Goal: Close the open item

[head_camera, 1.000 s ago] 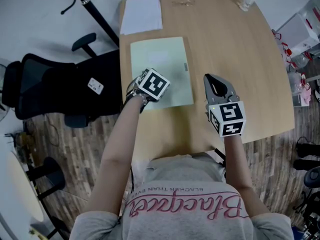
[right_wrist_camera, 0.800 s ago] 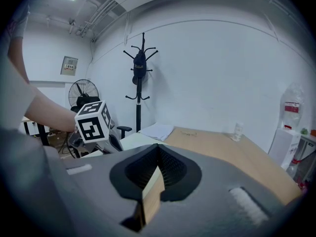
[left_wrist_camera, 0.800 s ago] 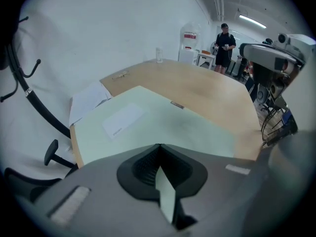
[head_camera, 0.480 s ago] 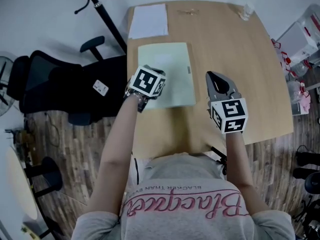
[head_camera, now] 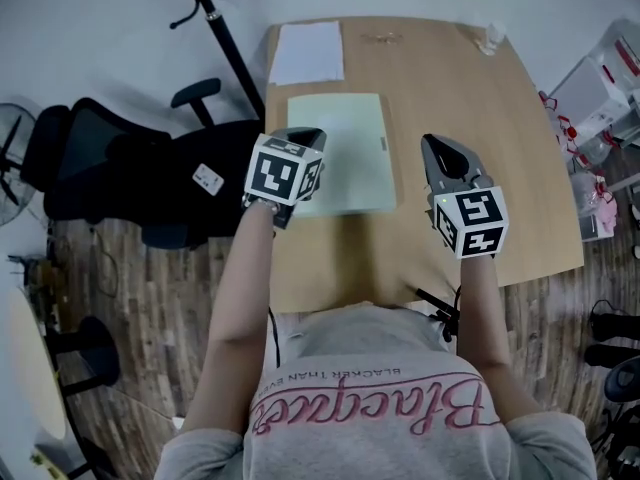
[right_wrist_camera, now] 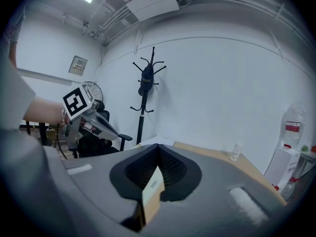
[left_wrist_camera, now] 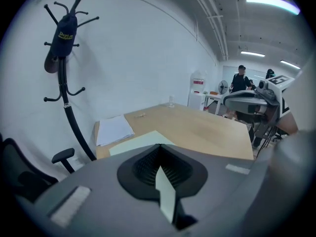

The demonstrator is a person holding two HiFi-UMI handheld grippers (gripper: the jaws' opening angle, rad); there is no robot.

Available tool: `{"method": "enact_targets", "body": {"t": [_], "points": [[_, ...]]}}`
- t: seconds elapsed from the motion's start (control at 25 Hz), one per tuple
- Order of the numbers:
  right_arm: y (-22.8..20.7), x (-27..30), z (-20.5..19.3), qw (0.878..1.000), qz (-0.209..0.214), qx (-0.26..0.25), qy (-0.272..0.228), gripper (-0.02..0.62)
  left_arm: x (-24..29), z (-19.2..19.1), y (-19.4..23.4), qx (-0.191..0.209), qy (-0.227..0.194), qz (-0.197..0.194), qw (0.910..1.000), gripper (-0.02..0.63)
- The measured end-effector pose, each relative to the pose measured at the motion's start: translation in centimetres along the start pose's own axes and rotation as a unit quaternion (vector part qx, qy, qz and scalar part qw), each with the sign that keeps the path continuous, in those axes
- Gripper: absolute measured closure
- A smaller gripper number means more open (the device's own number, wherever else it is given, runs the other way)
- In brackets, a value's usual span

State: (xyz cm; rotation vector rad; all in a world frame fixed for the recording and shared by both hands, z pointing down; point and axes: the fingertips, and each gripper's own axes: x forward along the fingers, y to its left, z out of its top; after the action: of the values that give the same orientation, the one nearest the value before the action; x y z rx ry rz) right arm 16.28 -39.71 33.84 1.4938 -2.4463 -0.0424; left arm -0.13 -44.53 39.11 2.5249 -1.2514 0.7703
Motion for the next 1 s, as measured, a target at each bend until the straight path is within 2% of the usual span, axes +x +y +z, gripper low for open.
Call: {"method": "enact_targets", "body": {"t": [0.2,0.36,0.52,0.76,1.0], "points": [[0.9,-0.1,1.9,1.000,-0.017,-0.014,-0.014,0.594,-4.1,1.6,1.8,-0.004,-0.068,0.036,0.9970,0.589],[2.2,-0.5,3.2,0.999,-0.029,-0.030,-0.023,0.594,-7.5,2.5,3.4,-0.020,-0.135,0.057,0.9890,0.589],[4.0,-0.8,3.9,0.998,-0.035,-0.031,-0.033,0.594,-10.8,2.9,5.2,-0.037,-0.201,0.082,0.9754,0.589],[5.4,-1.7,5.0,0.997,-0.054,-0.028,-0.052,0.594,-14.8,3.1,6.3,-0.009,-0.274,0.128,0.9532,0.589],[5.4,-2.9,6.1,0.994,-0.081,-0.004,-0.077,0.594,-17.1,3.1,6.3,0.013,-0.326,0.150,0.9334,0.589]]}}
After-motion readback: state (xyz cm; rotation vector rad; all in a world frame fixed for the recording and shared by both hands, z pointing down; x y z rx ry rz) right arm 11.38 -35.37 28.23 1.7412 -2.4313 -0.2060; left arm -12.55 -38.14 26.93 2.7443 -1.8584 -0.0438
